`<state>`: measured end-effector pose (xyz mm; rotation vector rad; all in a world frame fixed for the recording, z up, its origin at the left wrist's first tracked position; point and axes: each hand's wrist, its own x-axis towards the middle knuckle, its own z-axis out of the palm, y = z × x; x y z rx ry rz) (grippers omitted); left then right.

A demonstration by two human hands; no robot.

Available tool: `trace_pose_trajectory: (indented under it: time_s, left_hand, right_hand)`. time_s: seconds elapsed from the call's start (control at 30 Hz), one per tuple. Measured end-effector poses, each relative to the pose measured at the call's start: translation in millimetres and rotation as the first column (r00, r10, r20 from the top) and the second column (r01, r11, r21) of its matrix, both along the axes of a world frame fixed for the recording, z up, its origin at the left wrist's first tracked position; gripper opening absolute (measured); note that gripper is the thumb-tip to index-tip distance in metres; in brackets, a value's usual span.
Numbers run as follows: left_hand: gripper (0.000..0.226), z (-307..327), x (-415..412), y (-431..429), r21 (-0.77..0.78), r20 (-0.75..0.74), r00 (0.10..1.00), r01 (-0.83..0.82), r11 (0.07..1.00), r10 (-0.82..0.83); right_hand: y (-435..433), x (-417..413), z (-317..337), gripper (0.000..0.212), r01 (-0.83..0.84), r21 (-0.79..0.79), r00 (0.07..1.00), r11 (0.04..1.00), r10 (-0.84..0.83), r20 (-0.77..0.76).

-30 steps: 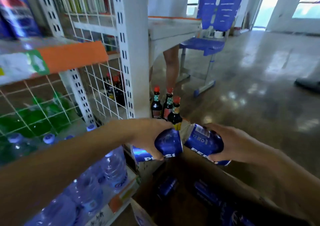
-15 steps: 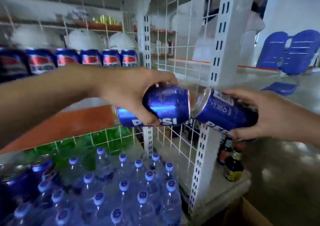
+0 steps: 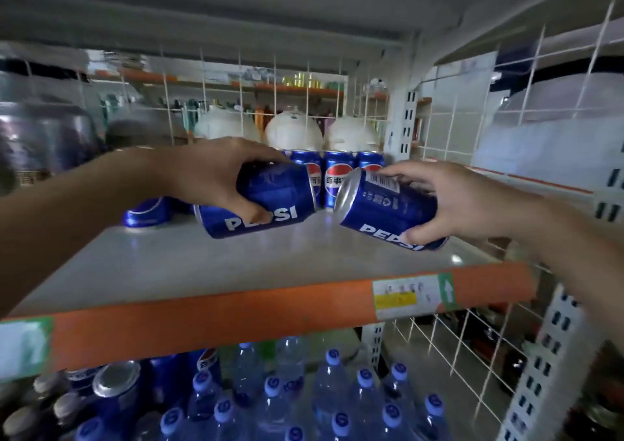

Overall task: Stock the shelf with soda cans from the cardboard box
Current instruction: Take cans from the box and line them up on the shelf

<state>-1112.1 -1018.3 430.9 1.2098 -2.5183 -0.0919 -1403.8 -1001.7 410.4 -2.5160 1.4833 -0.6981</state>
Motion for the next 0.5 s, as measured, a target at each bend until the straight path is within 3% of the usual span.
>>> trace_pose_trajectory:
  time_s: [0.17, 0.33, 0.5]
  left_hand:
    - [0.072, -8, 43, -18, 0.07, -0.046, 0.999, -0.009, 0.997, 0.013]
    - [0.079, -16, 72, -36, 0.106, -0.059, 0.998, -0.009, 0.994, 0.016]
    - [0.081, -18, 83, -44, 0.126, -0.093, 0.996, 0.02, 0.992, -0.009]
  right_hand:
    - [-25, 56, 0, 0.087, -0.051, 0.108, 0.994, 0.993, 0.061, -0.093]
    - [-32, 92, -6, 0.078, -0.065, 0.225, 0.989, 0.972, 0.092, -0.115]
    - [-35, 105, -3, 0.081, -0.022, 0.283, 0.983, 0.959, 0.073, -0.169]
